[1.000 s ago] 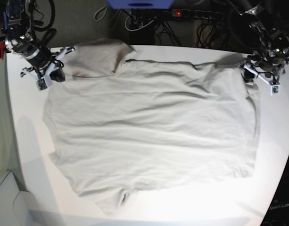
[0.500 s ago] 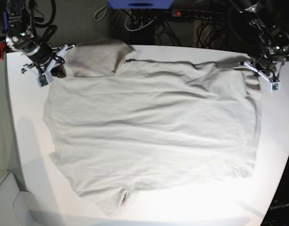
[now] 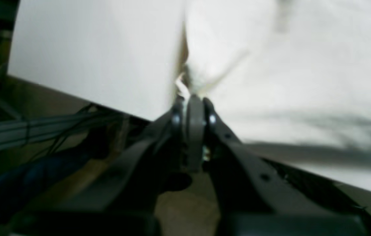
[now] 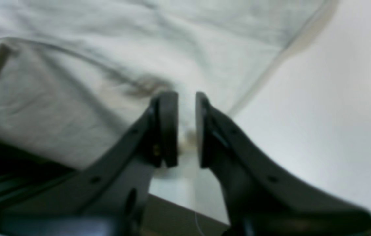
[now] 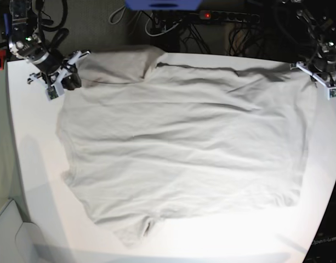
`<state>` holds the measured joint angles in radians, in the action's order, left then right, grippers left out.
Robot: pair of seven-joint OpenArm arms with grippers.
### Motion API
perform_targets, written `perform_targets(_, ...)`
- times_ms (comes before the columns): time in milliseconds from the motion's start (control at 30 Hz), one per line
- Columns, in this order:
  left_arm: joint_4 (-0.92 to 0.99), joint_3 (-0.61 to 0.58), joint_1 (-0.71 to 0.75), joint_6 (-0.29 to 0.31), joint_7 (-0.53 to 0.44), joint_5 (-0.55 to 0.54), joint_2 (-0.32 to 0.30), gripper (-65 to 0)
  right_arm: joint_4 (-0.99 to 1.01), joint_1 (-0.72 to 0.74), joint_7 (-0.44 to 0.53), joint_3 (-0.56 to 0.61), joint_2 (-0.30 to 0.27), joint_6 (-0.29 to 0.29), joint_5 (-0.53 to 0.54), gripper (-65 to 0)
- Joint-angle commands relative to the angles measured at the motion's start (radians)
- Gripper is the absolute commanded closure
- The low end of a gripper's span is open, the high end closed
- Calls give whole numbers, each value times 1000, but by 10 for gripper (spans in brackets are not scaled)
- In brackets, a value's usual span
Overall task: Layout the t-shirt on the table in an organized manner, then fold the t-shirt properly
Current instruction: 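Hold both shoulder corners and pull them apart to flatten the shirt, then drag the collar fabric with the right gripper toward its shoulder corner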
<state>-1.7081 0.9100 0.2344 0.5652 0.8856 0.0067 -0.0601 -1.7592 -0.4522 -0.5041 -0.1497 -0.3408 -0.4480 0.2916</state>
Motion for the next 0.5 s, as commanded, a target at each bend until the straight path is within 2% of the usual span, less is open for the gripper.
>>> perform_targets(0, -17, 4, -7, -1, -16, -7, -11, 0, -18, -3, 22, -6, -13, 1, 7, -147)
perform_targets(167, -17, 4, -16, -1, -16, -7, -11, 0, -17, -26, 22, -6, -11, -10, 7, -186)
perform_targets(200, -17, 4, -16, -1, -16, -7, -11, 0, -17, -29, 22, -6, -11, -41, 7, -199)
perform_targets(300, -17, 4, -17, -1, -16, -7, -11, 0, -15, -32, 20, -9, -4, -183, 7, -238)
perform_targets(367, -17, 4, -17, -1, -16, -7, -11, 0, -12, -32, 20, -17, 21, -214, 5, -257)
perform_targets(467, -17, 4, -17, -1, -16, -7, -11, 0, -12, -40, 20, -23, 32, -214, 5, -263)
